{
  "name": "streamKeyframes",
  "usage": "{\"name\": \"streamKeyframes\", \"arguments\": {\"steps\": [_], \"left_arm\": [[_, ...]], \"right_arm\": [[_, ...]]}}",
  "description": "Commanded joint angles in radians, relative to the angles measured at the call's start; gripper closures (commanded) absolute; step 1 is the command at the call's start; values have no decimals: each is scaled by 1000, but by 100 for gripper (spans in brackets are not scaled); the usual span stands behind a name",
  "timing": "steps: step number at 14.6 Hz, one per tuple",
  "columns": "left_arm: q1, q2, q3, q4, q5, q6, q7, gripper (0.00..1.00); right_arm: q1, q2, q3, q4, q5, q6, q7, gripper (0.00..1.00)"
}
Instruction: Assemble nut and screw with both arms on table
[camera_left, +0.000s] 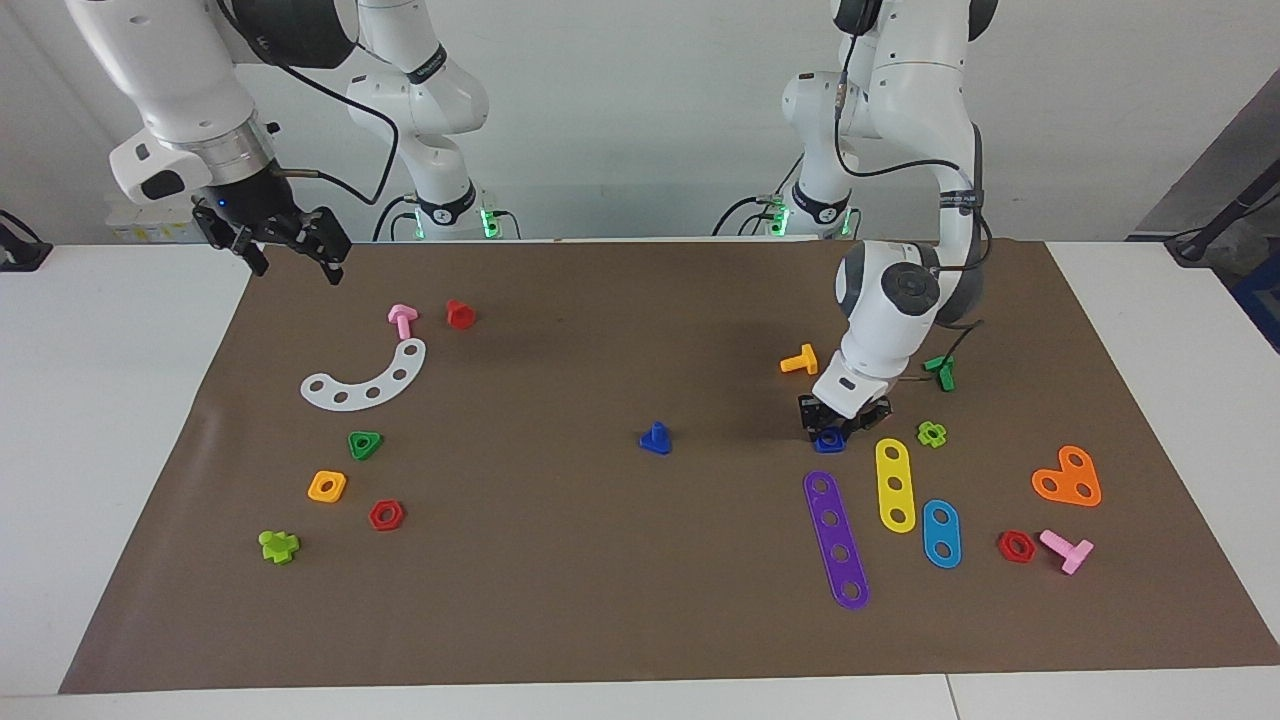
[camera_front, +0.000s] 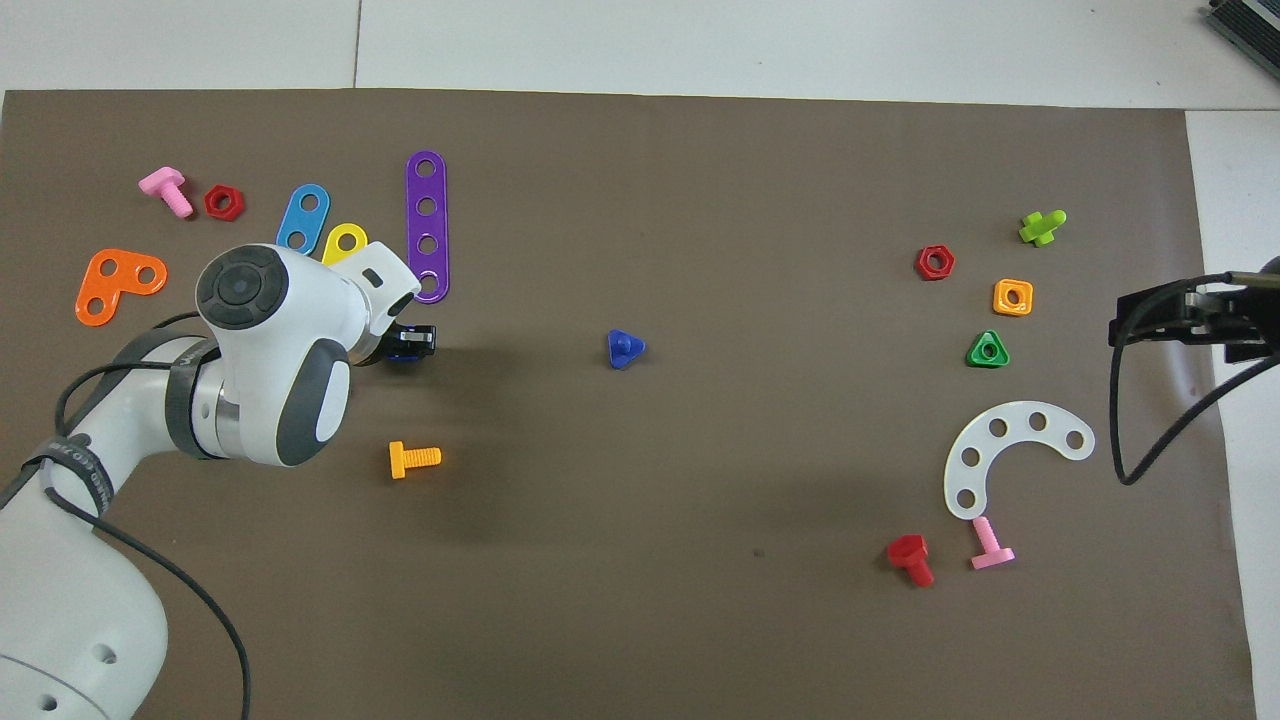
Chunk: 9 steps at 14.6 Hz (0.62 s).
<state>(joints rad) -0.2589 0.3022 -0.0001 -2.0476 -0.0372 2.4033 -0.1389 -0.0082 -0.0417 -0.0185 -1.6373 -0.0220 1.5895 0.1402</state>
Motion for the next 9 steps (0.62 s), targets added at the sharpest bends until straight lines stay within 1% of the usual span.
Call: {"name": "streamKeyframes", "arguments": {"steps": [1,2,4,6,8,9], "left_arm": [[-16,-2,11,12,-15,-7,-7,68],[-17,0,11,39,-16,-30,-10,68],[-51,23,11,127,-16,-125,-62,68],[-101,38,11,193,-16,-191,-161,68],[-167,47,12,248,-16,-226,-276,68],[-192,66,12,286,-16,-240,-321,68]], "right_arm": [[-7,-17,3,-21,19,18,-11,0],[-7,-17,3,-21,19,18,-11,0],[-7,-17,3,-21,19,18,-11,0],[-7,-17,3,-21,19,18,-11,0],[-7,-17,3,-21,19,18,-11,0],[-7,-17,3,-21,19,18,-11,0]]}}
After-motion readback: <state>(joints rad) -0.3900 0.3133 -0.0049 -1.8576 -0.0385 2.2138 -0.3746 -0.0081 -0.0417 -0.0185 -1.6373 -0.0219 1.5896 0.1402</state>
